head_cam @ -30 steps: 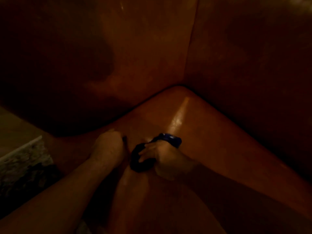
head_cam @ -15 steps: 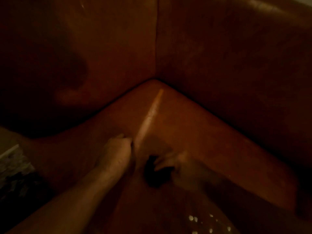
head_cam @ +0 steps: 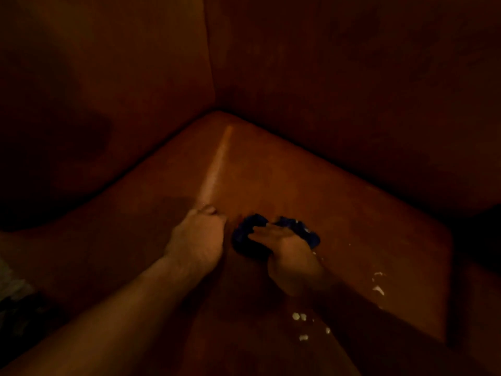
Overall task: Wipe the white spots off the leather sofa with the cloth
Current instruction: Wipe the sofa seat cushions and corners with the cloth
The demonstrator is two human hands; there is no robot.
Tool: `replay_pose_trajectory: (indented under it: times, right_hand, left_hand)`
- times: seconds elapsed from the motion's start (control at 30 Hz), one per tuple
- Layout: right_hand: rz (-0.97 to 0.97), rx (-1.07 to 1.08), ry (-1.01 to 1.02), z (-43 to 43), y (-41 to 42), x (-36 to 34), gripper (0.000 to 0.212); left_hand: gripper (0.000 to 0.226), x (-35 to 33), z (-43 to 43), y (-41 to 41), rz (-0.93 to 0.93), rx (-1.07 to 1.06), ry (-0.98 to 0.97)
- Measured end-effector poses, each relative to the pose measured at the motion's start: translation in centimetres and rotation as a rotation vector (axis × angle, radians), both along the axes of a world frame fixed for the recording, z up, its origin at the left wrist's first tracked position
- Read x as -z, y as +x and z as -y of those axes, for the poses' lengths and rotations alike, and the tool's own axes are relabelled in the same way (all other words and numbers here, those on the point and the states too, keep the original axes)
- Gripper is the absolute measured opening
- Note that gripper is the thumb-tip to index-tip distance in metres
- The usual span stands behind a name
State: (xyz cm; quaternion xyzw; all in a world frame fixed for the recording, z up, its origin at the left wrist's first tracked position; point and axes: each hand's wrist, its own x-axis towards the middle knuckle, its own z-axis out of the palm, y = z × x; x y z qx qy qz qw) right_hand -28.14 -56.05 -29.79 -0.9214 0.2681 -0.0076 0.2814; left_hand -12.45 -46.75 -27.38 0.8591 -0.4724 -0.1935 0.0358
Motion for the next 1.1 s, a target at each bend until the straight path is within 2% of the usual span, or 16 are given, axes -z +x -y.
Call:
replay_pose_trajectory:
  times: [0.1, 0.2, 0.27, 0.33, 0.4, 0.5, 0.63, 0.77, 0.93, 1.0, 1.1]
  right_hand:
    - [-0.040, 0.026, 0.015, -3.5, -2.2, 0.2, 0.051]
    - [-0.380, -0.139, 0.127, -4.1, -1.4, 0.9, 0.062]
    - [-0.475, -0.202, 0.222, -4.7, -1.9, 0.4, 0.064]
    - [-0.249, -0.113, 0.226, -5.6, -3.5, -0.5, 0.052]
    - [-0.085, -0.056, 0.219, -6.2, -5.1, -2.7, 0.055]
    - [0.002, 0.033, 0.054, -2.9, -5.8, -4.9, 0.061]
    - [-0.029, 0.240, -0.099, 3.8, -7.1, -6.3, 0.062]
    - [-0.114, 0.311, -0.066, 7.3, -5.4, -3.6, 0.065]
    - [-0.166, 0.352, 0.028, 6.2, -5.0, -0.8, 0.070]
    - [-0.192, 0.314, 0.034, 4.5, -5.7, -1.0, 0.065]
    - [-0.099, 0.283, 0.002, 1.0, -7.2, -1.0, 0.054]
  left_hand:
    - [0.033, -0.3, -0.5, -1.5, 0.015, 0.044, -0.023]
    - [0.035, -0.6, -1.3, -2.5, 0.042, 0.069, -0.023]
    - [0.037, -1.0, -1.8, -3.0, 0.058, 0.092, -0.022]
    - [0.039, -1.0, -2.1, -3.3, 0.068, 0.109, -0.030]
    - [0.041, -1.2, -2.2, -3.6, 0.066, 0.124, -0.032]
    - [0.045, -1.3, -1.6, -3.7, 0.058, 0.108, -0.072]
    - [0.043, -0.5, 0.2, -4.2, 0.024, 0.097, -0.117]
    - [0.046, 1.1, 2.1, -4.5, 0.050, 0.091, -0.097]
    - [0.041, 1.6, 3.1, -4.7, 0.100, 0.097, -0.103]
    - [0.043, 1.6, 3.4, -4.8, 0.111, 0.097, -0.072]
    - [0.046, 0.9, 3.5, -5.5, 0.067, 0.073, -0.030]
